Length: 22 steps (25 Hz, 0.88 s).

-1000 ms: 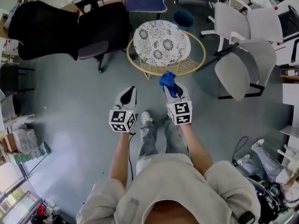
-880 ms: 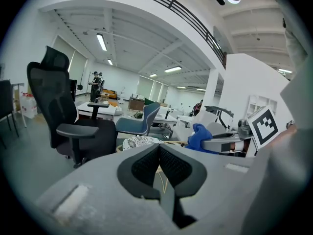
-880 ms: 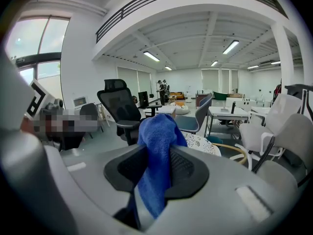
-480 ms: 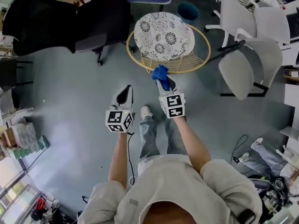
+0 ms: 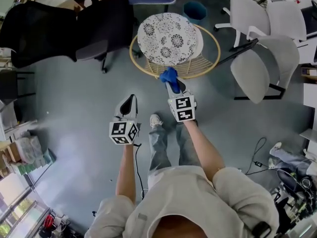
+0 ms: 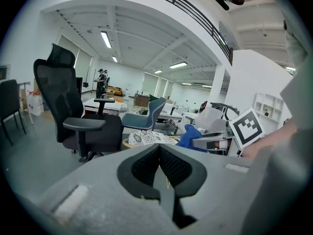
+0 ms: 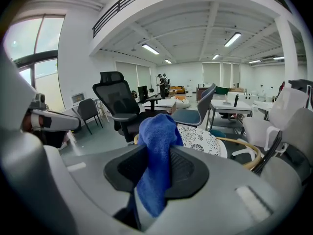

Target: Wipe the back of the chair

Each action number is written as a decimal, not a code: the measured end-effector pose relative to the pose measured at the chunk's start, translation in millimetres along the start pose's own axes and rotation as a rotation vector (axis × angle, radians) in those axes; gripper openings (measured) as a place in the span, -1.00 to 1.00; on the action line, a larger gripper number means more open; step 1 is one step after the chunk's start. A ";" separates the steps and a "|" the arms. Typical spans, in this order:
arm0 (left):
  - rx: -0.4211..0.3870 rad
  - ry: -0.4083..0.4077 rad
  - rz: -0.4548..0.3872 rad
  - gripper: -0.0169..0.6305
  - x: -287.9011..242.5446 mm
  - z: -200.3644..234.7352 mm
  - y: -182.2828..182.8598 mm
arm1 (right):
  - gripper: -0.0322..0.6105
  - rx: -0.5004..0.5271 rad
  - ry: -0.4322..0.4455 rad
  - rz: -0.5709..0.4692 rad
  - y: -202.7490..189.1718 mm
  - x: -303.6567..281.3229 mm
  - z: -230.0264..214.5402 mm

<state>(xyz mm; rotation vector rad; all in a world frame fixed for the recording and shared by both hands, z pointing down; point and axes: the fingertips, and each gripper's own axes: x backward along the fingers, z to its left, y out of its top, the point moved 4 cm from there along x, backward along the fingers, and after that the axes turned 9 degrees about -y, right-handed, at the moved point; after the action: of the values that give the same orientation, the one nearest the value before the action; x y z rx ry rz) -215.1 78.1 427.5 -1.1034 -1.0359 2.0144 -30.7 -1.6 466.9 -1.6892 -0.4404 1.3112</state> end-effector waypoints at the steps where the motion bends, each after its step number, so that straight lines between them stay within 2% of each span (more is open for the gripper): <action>1: -0.001 -0.006 0.002 -0.94 -2.7 -2.5 0.1 | -0.57 0.000 -0.008 0.000 -0.7 1.4 -4.6; 9: -0.014 -0.058 0.006 -0.94 -27.9 -26.5 3.3 | -0.57 -0.001 -0.061 0.017 -5.3 18.5 -44.6; 22: -0.025 -0.109 0.027 -0.94 -62.4 -70.2 -2.0 | -0.57 -0.005 -0.176 0.036 -23.6 40.6 -140.3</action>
<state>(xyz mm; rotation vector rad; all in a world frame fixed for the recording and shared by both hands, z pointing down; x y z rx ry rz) -124.4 53.6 429.6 -1.0345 -1.1098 2.1083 115.9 -21.7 464.3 -1.5984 -0.5176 1.4923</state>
